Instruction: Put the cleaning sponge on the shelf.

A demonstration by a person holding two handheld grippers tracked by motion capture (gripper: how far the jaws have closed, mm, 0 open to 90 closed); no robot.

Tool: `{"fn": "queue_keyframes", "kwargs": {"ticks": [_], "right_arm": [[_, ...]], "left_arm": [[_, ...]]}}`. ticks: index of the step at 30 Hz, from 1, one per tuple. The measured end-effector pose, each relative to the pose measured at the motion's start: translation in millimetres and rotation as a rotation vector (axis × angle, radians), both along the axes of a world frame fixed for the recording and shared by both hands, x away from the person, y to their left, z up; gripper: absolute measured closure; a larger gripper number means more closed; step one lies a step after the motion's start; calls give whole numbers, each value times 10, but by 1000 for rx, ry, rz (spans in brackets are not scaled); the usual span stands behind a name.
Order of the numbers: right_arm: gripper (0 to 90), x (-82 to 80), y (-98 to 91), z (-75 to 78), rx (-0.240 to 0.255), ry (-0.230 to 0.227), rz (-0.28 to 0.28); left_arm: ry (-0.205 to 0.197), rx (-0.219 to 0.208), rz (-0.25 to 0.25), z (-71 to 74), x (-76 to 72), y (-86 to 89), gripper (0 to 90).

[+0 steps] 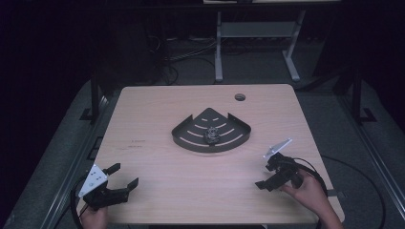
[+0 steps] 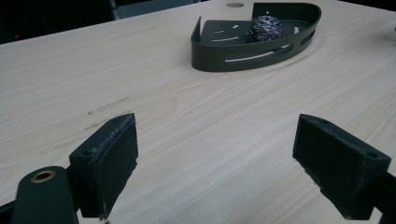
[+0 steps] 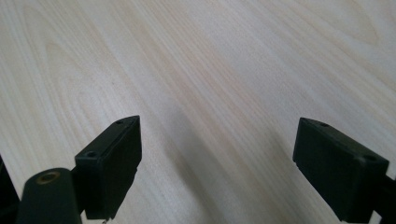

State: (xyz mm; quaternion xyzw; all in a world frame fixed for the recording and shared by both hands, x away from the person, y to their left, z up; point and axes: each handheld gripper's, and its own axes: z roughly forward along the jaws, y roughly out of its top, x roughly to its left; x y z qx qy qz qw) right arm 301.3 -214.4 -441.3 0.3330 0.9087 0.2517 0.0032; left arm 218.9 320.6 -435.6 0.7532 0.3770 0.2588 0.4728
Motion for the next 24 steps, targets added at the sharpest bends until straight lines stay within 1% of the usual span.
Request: {"fn": "queue_keyframes", "kwargs": {"ticks": [5, 11, 18, 19, 21, 22, 24], "right_arm": [[150, -56, -45, -7, 0, -4, -9], [150, -129, -108, -50, 13, -2, -24], [150, -201, -125, -79, 19, -1, -35], [150, -208, -126, -83, 14, -6, -34], [150, -230, -126, -84, 18, -12, -41], [150, -243, -128, -82, 31, -16, -43], [149, -275, -123, -78, 43, -22, -53]], "left_arm": [[0, 0, -1, 0, 0, -1, 135], [1, 0, 0, -1, -1, -1, 135], [3, 1, 0, -3, 2, 2, 135], [3, 3, 0, -4, 3, 2, 135], [3, 5, 0, -3, 5, 0, 135], [2, 5, 0, -2, 5, 0, 135], [4, 6, 1, -6, 7, 2, 135]]}}
